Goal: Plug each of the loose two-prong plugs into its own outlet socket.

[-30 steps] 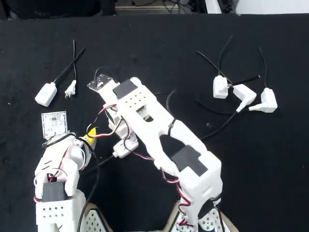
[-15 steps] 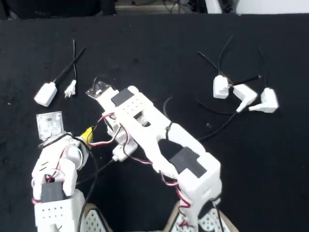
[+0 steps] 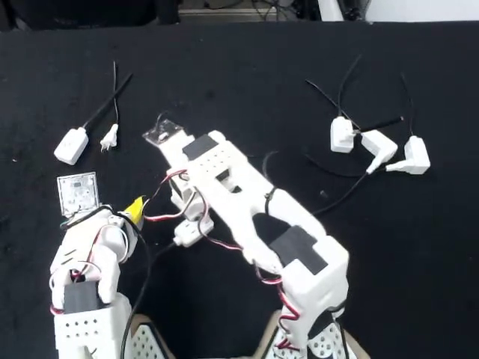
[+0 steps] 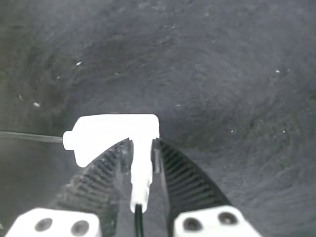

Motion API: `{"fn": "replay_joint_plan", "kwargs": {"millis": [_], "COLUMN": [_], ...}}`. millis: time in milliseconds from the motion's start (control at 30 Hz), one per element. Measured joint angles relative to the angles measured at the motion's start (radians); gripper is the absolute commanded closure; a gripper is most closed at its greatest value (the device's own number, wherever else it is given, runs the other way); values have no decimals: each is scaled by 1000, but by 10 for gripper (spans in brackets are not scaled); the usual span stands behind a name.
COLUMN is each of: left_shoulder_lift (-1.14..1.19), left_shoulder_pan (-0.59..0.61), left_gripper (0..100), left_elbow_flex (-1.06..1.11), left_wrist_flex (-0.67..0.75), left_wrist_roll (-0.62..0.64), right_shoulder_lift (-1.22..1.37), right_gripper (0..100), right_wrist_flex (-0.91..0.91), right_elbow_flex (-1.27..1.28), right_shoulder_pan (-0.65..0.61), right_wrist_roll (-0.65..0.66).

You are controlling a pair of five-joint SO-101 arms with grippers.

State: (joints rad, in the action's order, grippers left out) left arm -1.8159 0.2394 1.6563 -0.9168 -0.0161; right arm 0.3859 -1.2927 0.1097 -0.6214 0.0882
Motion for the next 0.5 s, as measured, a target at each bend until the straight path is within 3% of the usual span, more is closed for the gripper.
{"fn": "replay_joint_plan", "kwargs": {"millis": [500], "left_shoulder_lift": [0], "left_shoulder_pan": [0], "left_gripper": [729], "left_elbow_flex": [0], "left_wrist_flex": [0], "left_wrist_roll": [0], "right_shoulder_lift": [-161], "right_gripper": [988], "right_wrist_flex": [15], "right_elbow_flex": [124], "right_shoulder_pan": [135], "right_wrist_roll": [-44]}}
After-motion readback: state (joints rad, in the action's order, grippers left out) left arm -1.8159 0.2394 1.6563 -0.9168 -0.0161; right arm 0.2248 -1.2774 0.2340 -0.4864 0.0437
